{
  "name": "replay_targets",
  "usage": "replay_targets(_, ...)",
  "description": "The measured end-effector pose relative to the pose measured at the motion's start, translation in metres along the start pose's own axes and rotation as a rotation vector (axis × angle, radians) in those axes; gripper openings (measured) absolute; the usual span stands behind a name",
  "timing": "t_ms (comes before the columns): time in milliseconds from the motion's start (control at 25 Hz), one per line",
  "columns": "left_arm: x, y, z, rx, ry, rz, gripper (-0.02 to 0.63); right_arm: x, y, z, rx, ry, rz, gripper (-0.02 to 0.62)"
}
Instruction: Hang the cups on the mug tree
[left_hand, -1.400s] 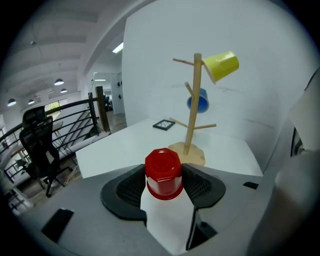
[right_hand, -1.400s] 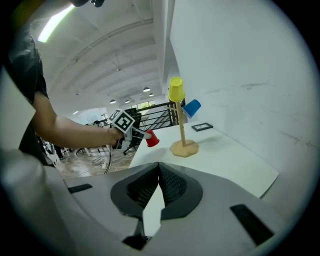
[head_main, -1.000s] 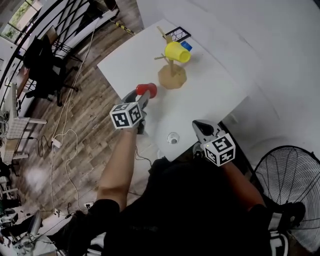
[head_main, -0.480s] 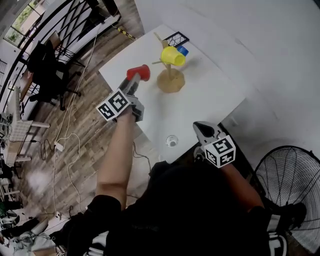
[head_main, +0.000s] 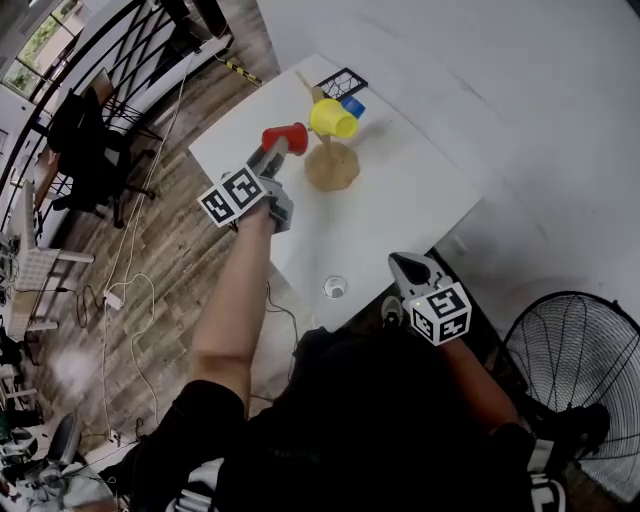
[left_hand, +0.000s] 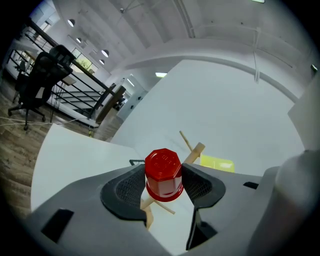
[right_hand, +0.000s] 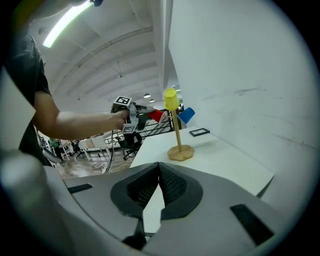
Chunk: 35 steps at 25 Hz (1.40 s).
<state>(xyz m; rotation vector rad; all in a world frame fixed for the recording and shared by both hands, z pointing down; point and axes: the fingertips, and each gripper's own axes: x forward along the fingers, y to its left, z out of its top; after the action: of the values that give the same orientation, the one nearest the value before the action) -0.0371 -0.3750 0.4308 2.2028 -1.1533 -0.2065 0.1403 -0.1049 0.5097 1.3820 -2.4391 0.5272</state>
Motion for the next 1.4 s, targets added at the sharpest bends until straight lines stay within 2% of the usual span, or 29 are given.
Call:
replay_targets(600, 0.025, -0.010, -0.031, 0.124, 0.110, 0.026, 0.253, -0.018, -0.009, -0.004, 0.036, -0.004, -0.039, 0.008)
replay_targets(840, 0.019, -0.010, -0.030, 0.135, 0.118, 0.029, 0.258, -0.016, -0.006, 0.000, 0.025, -0.007, -0.029, 0.008)
replay_targets(1400, -0.010, -0.014, -0.027, 0.262, 0.121, 0.049, 0.259, -0.010, -0.001, 0.031, -0.044, -0.056, 0.005, 0.008)
